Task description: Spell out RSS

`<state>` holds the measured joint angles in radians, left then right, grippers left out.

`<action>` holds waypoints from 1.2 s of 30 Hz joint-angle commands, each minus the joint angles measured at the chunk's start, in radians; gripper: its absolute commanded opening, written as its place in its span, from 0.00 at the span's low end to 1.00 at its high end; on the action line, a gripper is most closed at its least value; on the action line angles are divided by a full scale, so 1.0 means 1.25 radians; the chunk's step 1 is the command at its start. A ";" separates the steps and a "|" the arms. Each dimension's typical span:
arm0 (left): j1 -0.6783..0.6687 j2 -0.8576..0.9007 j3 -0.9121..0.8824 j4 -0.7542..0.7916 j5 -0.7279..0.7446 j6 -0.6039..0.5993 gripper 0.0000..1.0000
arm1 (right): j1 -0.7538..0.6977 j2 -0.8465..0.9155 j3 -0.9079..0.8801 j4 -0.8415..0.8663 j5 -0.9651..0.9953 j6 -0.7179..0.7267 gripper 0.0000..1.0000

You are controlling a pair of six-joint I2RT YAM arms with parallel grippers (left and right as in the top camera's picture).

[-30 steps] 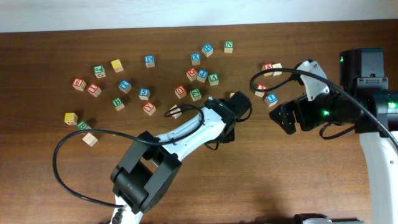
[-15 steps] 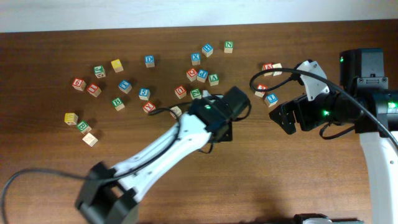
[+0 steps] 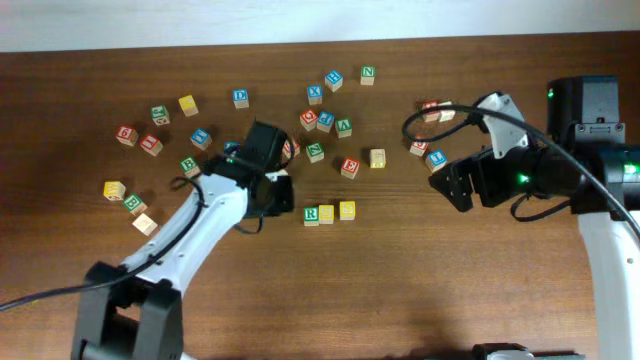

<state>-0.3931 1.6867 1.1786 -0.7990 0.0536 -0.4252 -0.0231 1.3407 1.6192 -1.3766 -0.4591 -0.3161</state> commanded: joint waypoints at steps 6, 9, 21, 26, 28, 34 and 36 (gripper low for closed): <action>0.041 -0.016 -0.068 0.113 0.063 0.024 0.00 | 0.021 0.082 -0.003 0.035 -0.061 0.195 0.04; 0.075 -0.004 -0.068 0.113 0.070 0.025 0.00 | 0.081 0.186 -0.005 0.039 -0.009 0.239 0.04; 0.075 0.127 -0.068 0.203 0.150 0.018 0.00 | 0.228 0.574 -0.023 0.131 0.042 0.341 0.05; 0.075 0.139 -0.068 0.207 0.163 0.012 0.00 | 0.263 0.574 -0.116 0.250 0.041 0.391 0.04; 0.075 0.151 -0.068 0.217 0.180 -0.009 0.00 | 0.277 0.574 -0.148 0.302 0.039 0.410 0.05; 0.063 0.159 -0.068 0.251 0.192 -0.025 0.00 | 0.293 0.574 -0.157 0.369 0.039 0.414 0.04; 0.059 0.159 -0.068 0.256 0.197 -0.027 0.00 | 0.298 0.575 -0.157 0.371 0.040 0.414 0.04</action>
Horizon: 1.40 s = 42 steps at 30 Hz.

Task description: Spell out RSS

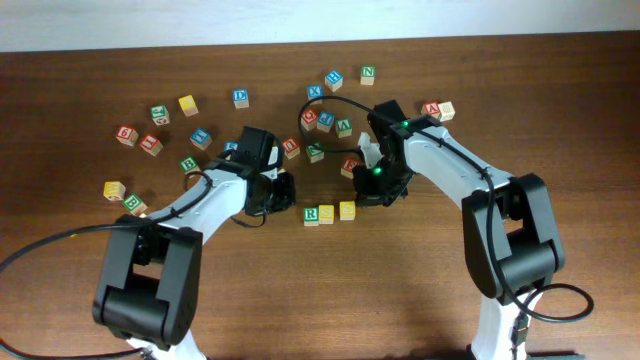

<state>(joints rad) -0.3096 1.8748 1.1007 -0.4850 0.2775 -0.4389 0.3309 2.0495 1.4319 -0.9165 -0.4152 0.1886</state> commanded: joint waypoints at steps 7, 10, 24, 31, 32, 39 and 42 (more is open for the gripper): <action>-0.014 0.009 -0.006 0.002 0.018 -0.016 0.00 | 0.019 0.010 -0.007 0.000 0.058 0.054 0.05; -0.016 0.009 -0.006 -0.001 0.018 -0.016 0.00 | 0.026 0.010 -0.022 0.005 0.058 0.055 0.04; -0.033 0.009 -0.006 -0.014 0.018 -0.059 0.00 | 0.071 0.010 -0.031 0.015 0.064 0.087 0.04; -0.033 0.009 -0.006 -0.020 0.024 -0.089 0.00 | 0.072 0.010 -0.031 0.001 0.063 0.087 0.04; -0.033 0.009 -0.006 -0.020 0.027 -0.089 0.00 | 0.071 0.010 -0.031 0.000 0.057 0.087 0.04; -0.033 0.009 -0.006 -0.021 0.033 -0.098 0.00 | 0.072 0.010 -0.031 -0.005 0.042 0.087 0.04; -0.033 0.009 -0.006 -0.023 0.034 -0.104 0.00 | 0.071 0.010 -0.031 -0.007 0.042 0.087 0.04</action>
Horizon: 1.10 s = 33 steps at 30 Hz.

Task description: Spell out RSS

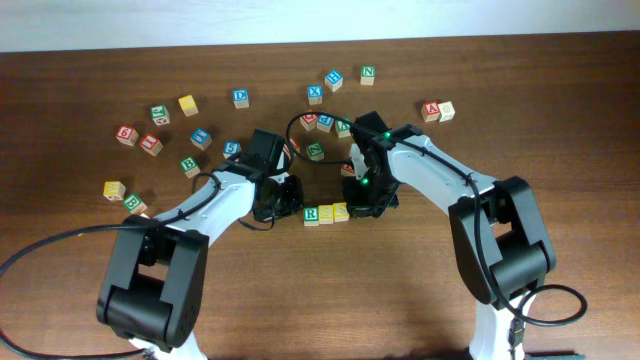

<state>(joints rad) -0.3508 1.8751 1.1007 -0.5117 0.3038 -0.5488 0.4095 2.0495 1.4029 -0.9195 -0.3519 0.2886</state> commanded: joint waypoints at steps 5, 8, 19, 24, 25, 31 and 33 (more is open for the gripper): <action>0.000 0.009 -0.006 -0.004 0.018 -0.016 0.00 | 0.009 0.010 -0.007 -0.009 -0.018 0.007 0.04; 0.000 0.009 -0.006 -0.004 0.018 -0.016 0.00 | 0.009 0.010 -0.007 -0.009 -0.029 0.006 0.04; 0.000 0.009 -0.006 -0.004 0.018 -0.016 0.00 | 0.009 0.010 -0.007 -0.021 -0.030 0.006 0.04; 0.000 0.009 -0.006 -0.004 0.018 -0.016 0.00 | 0.006 0.010 -0.007 -0.022 -0.029 0.006 0.04; 0.000 0.008 -0.006 -0.004 0.018 -0.016 0.00 | 0.006 0.010 -0.007 -0.023 -0.029 0.006 0.04; 0.005 -0.005 -0.005 -0.017 -0.020 0.003 0.00 | -0.048 0.009 0.035 -0.095 0.011 0.005 0.04; 0.020 -0.042 -0.005 -0.041 -0.064 0.004 0.00 | -0.085 0.002 0.071 -0.147 0.015 -0.004 0.04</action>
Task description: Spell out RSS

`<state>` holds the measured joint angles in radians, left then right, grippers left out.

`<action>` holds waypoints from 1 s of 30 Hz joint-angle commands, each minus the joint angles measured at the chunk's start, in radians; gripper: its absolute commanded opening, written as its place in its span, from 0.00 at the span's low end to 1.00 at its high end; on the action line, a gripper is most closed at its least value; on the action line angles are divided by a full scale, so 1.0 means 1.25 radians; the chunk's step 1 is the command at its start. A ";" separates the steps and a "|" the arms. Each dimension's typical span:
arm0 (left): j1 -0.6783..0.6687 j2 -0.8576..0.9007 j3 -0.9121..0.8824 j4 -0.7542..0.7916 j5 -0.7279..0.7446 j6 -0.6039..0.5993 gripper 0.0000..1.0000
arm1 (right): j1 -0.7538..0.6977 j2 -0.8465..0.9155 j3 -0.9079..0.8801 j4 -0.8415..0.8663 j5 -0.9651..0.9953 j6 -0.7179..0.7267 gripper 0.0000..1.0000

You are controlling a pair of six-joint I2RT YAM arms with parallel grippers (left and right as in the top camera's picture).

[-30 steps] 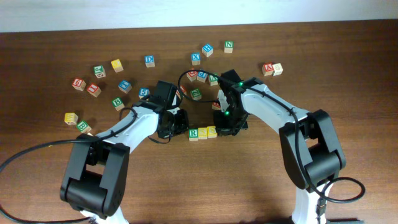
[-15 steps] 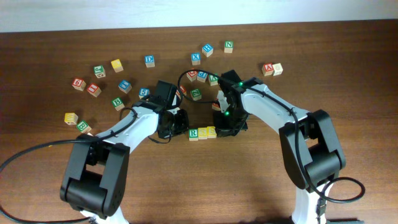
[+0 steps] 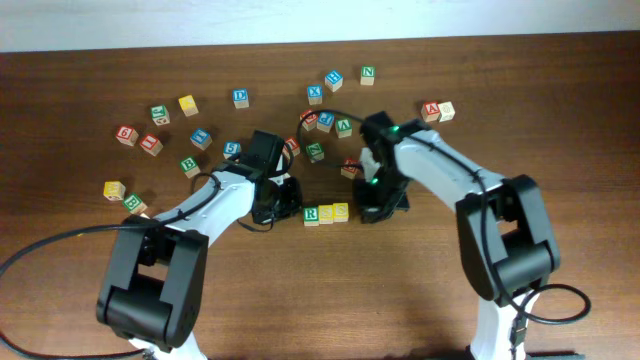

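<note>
A short row of blocks lies mid-table: a green-lettered R block [image 3: 311,214], a yellow block [image 3: 326,213] and a second yellow block [image 3: 342,211], all touching. My left gripper [image 3: 284,199] sits just left of the R block; its fingers look spread, with nothing in them. My right gripper [image 3: 377,207] hovers a little to the right of the last yellow block, apart from it. Seen from above, its jaws are hidden under the wrist. The letters on the yellow blocks are too small to read.
Several loose letter blocks lie scattered behind the row, among them a red one [image 3: 350,168], a green one [image 3: 315,151] and a pair at the far right [image 3: 438,110]. More blocks lie at the left [image 3: 125,133]. Both arms reach in from the near edge.
My right gripper has moved from right beside the last yellow block to a spot slightly further right. The row and my left gripper have not moved.
At first my right arm was far right, and the third yellow block stood slightly apart from the R and yellow pair. Then the right gripper was above that block, then beside it with the gap shut. Now it is off to the right.
</note>
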<state>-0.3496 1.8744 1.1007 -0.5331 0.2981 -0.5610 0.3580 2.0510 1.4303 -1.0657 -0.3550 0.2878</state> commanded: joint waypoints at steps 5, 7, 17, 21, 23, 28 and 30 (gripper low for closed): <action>0.045 -0.305 -0.005 -0.151 -0.168 0.151 0.00 | -0.099 -0.160 0.097 -0.162 0.067 -0.017 0.05; 0.044 -0.421 -0.006 -0.211 -0.168 0.182 0.00 | -0.088 -0.277 0.097 -0.193 0.096 -0.017 0.04; 0.044 -1.065 -0.183 -0.359 -0.168 0.253 0.00 | -0.049 -0.963 0.097 -0.354 0.273 -0.016 0.04; 0.044 -1.158 -0.220 -0.359 -0.168 0.253 0.99 | -0.049 -1.153 0.097 -0.371 0.273 -0.016 0.98; 0.044 -1.156 -0.223 -0.360 -0.168 0.253 0.99 | -0.049 -1.212 0.097 -0.371 0.273 -0.016 0.98; 0.044 -1.156 -0.223 -0.360 -0.168 0.253 0.99 | -0.049 -1.272 0.096 -0.372 0.273 -0.016 0.98; 0.044 -1.156 -0.223 -0.360 -0.168 0.253 0.99 | -0.049 -1.272 0.096 -0.372 0.273 -0.016 0.98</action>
<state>-0.2951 0.4316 0.8318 -0.9844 0.0959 -0.2565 0.2928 0.4641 1.5532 -1.5337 -0.0257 0.2726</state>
